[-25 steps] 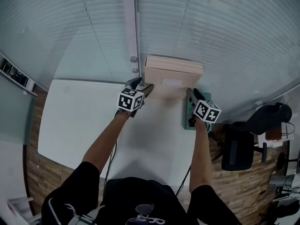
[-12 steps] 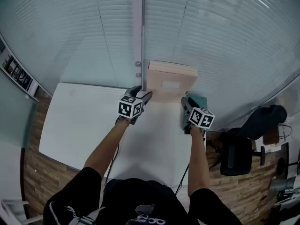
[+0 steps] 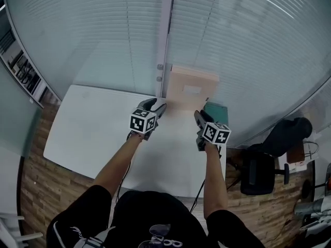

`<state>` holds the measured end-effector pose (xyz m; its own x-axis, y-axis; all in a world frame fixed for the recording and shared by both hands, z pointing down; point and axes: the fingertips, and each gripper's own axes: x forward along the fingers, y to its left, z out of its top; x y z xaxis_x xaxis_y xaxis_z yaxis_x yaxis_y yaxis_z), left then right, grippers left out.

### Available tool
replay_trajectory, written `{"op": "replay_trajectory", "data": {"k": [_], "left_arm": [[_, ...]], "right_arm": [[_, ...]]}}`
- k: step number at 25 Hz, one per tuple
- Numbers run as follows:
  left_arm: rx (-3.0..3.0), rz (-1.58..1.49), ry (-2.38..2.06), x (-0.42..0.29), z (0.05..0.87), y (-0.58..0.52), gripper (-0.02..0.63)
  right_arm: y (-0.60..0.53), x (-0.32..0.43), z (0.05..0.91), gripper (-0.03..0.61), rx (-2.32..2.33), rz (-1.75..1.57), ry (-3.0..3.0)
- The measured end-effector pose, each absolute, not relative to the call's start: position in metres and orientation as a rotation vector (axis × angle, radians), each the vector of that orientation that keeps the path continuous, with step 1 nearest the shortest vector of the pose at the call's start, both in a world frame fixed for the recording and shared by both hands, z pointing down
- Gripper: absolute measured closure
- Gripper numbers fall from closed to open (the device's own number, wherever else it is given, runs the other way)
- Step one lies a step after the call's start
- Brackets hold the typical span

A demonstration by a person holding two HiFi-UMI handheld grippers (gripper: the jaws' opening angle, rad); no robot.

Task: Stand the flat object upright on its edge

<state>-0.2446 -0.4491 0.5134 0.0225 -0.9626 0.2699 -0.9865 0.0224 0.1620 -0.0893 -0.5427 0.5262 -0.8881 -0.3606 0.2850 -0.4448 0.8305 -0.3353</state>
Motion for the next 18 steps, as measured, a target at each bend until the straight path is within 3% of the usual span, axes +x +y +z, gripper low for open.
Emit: {"op": "replay_trajectory", "data": {"k": [7, 18], "left_arm": [[2.004, 0.091, -2.014, -0.237, 0.512, -0.406, 0.426], [1.997, 0.076, -1.995, -0.247, 0.522, -0.335, 0.483]], "right_arm": [[-0.494, -0.094, 0.525, 0.497, 0.600, 0.470, -2.811], [-0.425, -0.093, 0.526, 0.532, 0.594, 0.470, -2.820]]}}
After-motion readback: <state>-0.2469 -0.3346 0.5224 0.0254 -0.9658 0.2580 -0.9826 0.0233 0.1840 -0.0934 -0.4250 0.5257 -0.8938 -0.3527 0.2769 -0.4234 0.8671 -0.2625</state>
